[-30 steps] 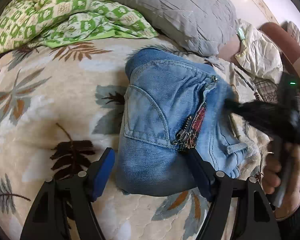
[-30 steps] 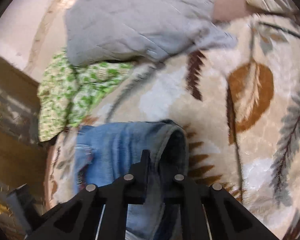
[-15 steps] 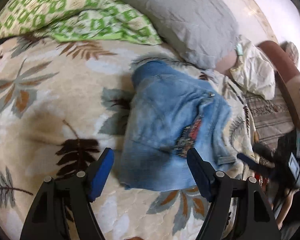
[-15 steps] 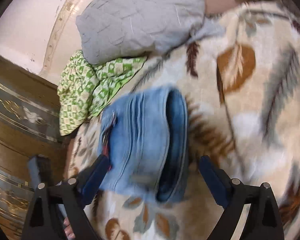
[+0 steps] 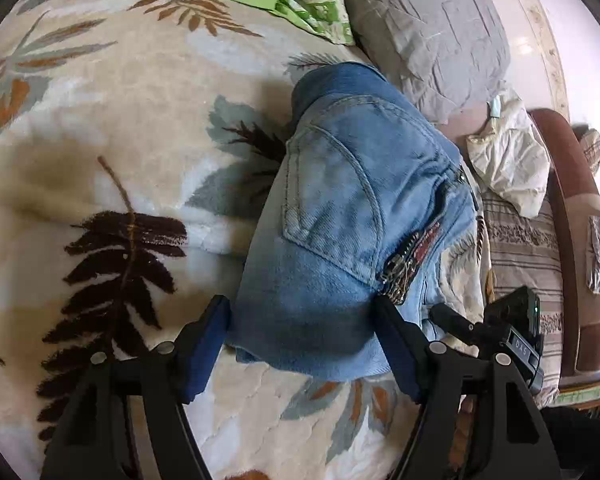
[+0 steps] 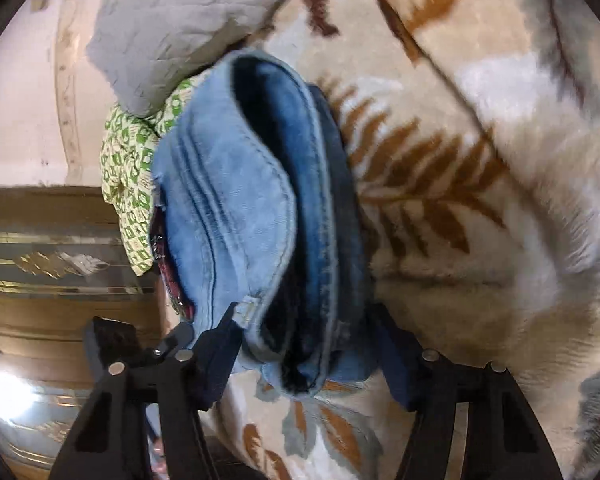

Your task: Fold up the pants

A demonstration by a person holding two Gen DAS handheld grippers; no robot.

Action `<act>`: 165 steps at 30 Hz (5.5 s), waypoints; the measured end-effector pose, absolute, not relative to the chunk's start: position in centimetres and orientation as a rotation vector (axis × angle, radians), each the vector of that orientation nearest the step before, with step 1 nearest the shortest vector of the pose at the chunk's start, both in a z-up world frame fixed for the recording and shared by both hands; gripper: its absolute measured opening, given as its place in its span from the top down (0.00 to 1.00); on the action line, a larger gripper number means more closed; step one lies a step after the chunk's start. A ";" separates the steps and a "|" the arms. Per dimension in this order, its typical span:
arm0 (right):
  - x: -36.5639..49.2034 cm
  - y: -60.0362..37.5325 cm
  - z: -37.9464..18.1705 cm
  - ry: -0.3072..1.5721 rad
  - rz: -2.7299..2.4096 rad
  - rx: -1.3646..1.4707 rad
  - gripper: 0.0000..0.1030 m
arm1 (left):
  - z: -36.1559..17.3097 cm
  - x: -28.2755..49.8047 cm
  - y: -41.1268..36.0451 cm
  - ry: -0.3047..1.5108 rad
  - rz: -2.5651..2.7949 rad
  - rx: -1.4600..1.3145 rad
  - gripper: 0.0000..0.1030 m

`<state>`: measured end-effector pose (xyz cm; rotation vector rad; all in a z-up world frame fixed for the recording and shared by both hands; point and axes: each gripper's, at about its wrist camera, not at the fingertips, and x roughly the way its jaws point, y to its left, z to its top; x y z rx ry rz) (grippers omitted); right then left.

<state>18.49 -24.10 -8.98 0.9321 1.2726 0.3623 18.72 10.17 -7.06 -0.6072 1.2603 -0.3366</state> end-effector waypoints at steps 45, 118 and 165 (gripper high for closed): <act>21.1 -22.9 -4.8 1.175 0.405 0.654 0.82 | -4.0 19.1 9.9 1.170 -0.305 -0.522 0.39; 15.5 -20.4 -6.0 1.289 0.409 0.601 0.71 | -3.7 13.4 9.0 1.189 -0.309 -0.440 0.67; 6.8 -25.2 -2.5 1.133 0.268 0.572 0.73 | -4.2 5.9 4.9 1.139 -0.359 -0.331 0.48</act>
